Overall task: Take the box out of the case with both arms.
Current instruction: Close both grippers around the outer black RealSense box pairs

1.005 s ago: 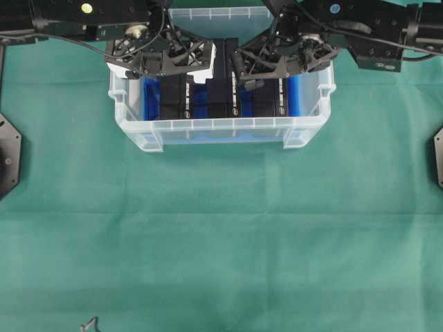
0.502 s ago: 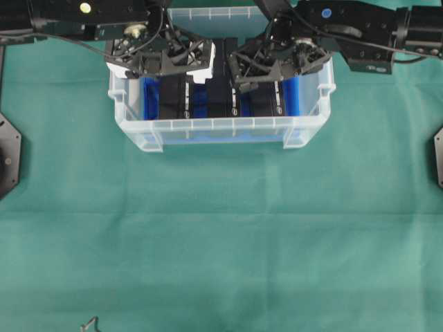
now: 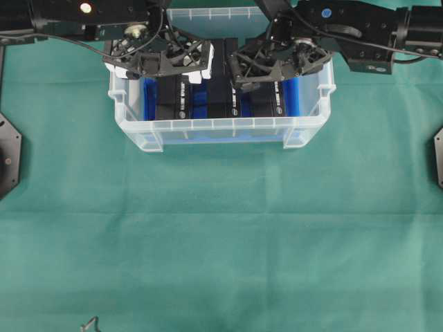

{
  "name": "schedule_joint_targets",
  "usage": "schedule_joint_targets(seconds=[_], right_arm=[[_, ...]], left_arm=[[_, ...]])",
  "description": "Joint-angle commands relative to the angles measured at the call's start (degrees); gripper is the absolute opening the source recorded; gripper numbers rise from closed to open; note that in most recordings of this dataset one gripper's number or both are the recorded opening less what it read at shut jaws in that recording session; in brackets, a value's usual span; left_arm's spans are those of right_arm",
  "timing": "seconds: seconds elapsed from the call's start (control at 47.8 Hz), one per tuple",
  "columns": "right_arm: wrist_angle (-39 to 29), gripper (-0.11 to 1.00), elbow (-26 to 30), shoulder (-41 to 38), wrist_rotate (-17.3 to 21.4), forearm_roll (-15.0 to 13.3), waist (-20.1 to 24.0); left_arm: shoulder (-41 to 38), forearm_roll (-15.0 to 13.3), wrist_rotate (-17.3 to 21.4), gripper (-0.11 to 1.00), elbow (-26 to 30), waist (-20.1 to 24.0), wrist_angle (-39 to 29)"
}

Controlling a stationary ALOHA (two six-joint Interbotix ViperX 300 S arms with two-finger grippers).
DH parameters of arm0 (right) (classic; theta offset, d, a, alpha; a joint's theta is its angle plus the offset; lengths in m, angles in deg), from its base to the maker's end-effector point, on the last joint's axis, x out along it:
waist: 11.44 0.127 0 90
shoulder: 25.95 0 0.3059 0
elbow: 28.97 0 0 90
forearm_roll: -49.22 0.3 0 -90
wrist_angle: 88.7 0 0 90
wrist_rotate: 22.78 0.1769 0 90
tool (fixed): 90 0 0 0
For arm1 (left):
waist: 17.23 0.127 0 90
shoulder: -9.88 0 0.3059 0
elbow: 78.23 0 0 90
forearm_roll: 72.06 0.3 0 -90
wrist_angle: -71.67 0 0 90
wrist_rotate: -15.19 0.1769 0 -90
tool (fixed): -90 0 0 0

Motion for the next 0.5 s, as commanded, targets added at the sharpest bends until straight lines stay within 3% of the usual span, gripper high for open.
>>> schedule_joint_targets(seconds=[0.0, 0.084, 0.481], right_arm=[[-1.67, 0.82, -0.26, 0.26, 1.23, -0.26, -0.35], [-1.76, 0.67, -0.26, 0.44, 2.9, -1.05, -0.35], [0.09, 0.67, -0.09, 1.14, 4.13, -2.11, -0.35]], left_arm=[[0.0, 0.18, 0.44, 0.64, -2.02, -0.26, -1.41], [0.09, 0.18, 0.44, 0.64, -2.02, -0.44, -1.32], [0.53, 0.09, 0.18, 0.64, -1.76, -0.62, -1.23]])
